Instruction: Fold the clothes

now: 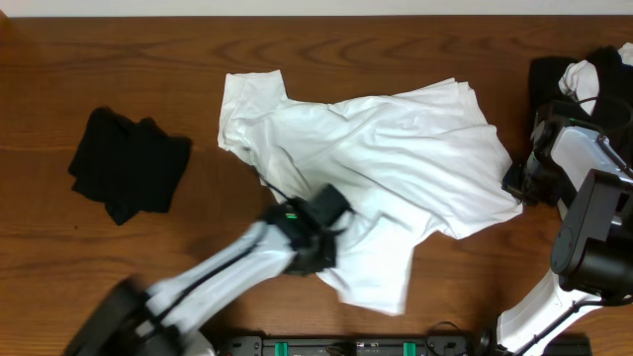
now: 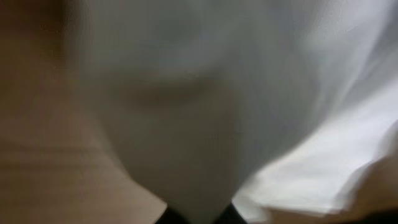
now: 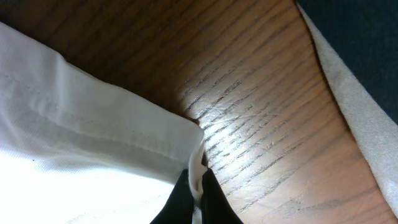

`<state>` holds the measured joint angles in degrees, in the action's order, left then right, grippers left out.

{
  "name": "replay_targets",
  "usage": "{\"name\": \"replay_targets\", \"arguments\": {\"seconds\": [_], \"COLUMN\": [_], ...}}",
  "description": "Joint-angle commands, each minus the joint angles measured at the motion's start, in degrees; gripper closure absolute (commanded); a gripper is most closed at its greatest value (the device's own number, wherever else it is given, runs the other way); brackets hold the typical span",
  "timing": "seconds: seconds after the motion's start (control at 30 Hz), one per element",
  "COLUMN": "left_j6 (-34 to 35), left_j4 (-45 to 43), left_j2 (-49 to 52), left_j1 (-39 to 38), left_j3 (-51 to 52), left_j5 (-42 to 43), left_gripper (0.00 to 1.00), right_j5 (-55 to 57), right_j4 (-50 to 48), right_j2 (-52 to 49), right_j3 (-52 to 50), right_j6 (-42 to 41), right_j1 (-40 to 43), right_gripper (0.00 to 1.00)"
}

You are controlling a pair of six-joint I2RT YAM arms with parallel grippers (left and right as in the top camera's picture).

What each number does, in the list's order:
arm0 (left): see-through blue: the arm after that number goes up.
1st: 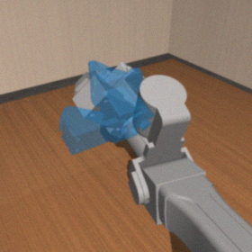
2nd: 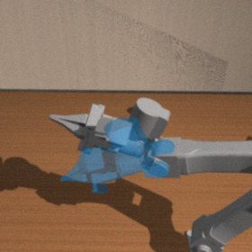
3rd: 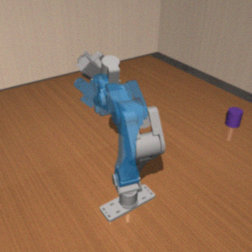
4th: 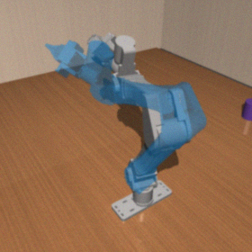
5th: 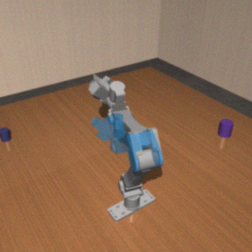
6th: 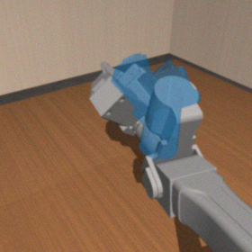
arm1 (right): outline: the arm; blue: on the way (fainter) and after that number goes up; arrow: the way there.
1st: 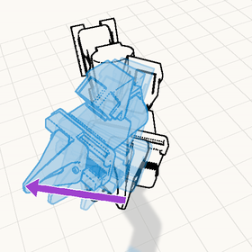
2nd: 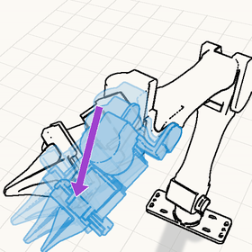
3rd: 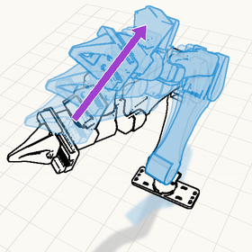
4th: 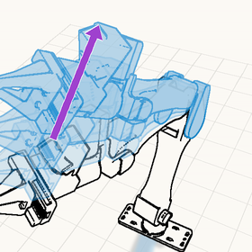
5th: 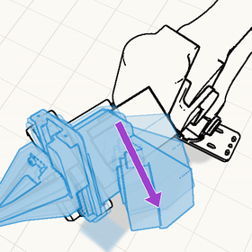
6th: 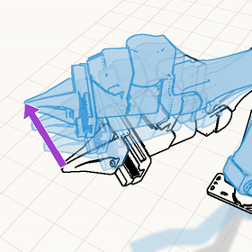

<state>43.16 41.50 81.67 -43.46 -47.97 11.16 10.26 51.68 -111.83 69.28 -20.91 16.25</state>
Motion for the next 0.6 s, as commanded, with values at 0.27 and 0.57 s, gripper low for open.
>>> {"name": "replay_targets", "arguments": {"seconds": [0.27, 0.57], "left_j6": [-7.6, -7.5], "left_j4": [7.8, 7.8], "left_j2": [-21.2, -20.7], "left_j1": [17.0, 17.0], "left_j3": [-2.5, -2.5], "left_j5": [-6.8, -1.2], "left_gripper": [0.94, 0.94], "right_j5": [-3.2, -3.2], "right_j4": [1.1, 1.5], "right_j2": [-3.1, -3.1], "right_j3": [-2.7, -2.7], "right_j6": [-0.7, -0.7], "right_j1": [0.6, 0.6], "right_gripper": [0.99, 0.99]}}
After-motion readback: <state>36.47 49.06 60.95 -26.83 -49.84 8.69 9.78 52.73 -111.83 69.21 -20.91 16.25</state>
